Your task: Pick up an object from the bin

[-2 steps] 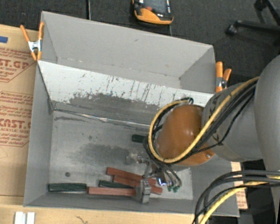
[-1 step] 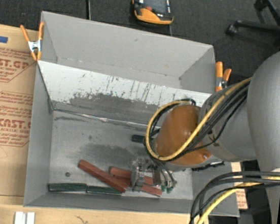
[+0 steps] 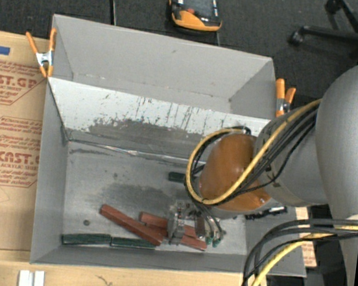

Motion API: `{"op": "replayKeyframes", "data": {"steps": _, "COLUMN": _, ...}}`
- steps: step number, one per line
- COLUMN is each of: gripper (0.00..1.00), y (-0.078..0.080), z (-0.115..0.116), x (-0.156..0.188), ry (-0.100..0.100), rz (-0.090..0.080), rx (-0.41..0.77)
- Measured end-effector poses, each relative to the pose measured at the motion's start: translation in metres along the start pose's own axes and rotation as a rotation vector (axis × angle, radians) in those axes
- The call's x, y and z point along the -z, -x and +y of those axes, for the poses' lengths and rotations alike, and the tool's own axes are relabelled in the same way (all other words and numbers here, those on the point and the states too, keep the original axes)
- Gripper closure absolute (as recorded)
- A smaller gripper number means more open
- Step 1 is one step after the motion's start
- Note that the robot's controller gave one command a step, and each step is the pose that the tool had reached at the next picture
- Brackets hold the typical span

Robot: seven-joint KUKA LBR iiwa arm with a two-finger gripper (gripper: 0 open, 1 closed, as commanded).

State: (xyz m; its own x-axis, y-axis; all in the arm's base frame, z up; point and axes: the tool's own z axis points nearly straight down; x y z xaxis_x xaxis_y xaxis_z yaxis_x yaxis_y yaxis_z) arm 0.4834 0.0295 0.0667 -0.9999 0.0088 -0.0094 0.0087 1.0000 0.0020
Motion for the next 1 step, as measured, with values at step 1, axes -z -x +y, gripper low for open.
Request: {"op": "replayKeyframes", "data": {"steps": 1, "gripper": 1.00, "y": -0.0004, "z": 0.0002, "x": 0.0023, "ry": 0.000, "rz": 0.004, "rx": -0.014}}
